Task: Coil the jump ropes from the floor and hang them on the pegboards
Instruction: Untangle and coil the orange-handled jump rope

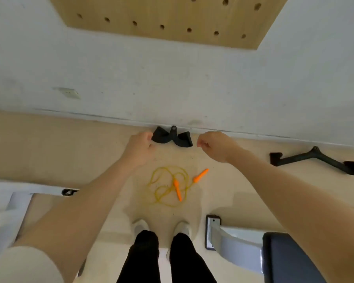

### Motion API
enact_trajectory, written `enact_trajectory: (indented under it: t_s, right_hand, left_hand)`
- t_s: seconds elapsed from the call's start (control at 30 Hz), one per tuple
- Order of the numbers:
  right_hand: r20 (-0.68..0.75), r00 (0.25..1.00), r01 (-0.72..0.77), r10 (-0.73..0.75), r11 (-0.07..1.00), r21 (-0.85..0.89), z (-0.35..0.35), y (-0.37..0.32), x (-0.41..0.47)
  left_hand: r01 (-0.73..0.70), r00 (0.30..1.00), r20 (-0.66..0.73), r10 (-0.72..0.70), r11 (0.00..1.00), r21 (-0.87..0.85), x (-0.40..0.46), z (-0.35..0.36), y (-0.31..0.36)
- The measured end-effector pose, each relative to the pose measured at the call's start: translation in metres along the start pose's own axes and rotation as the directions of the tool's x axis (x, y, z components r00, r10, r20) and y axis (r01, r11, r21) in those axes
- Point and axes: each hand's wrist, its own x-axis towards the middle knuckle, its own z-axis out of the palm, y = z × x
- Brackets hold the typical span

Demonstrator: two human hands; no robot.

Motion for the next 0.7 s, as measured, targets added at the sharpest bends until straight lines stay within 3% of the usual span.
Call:
enact_trajectory:
  t_s: [0.17, 0.33, 0.47, 0.7]
  right_hand:
    - [0.148, 0.967, -0.226, 0.207, 0.966, 0.127, 0.1, 0.043, 0.033]
    - [0.325, 0.889, -0.38, 0.322, 0.915, 0.136, 0.235, 0.088, 0.094]
    - [0.396, 0.854, -0.421, 0.338, 0.896, 0.142, 0.351, 0.111, 0.156]
    - [0.328, 0.886, -0.379, 0.327, 0.919, 0.106, 0.526, 0.148, 0.264]
  left_hand:
    - [0.251, 0.967, 0.063, -0.247, 0.966, -0.063, 0.021, 0.074, -0.067]
    - [0.341, 0.938, 0.098, -0.332, 0.935, -0.101, 0.062, 0.182, -0.145]
    - [0.383, 0.915, 0.164, -0.368, 0.921, -0.071, 0.094, 0.277, -0.221]
    - [0.415, 0.894, 0.197, -0.402, 0.909, -0.029, 0.15, 0.404, -0.346]
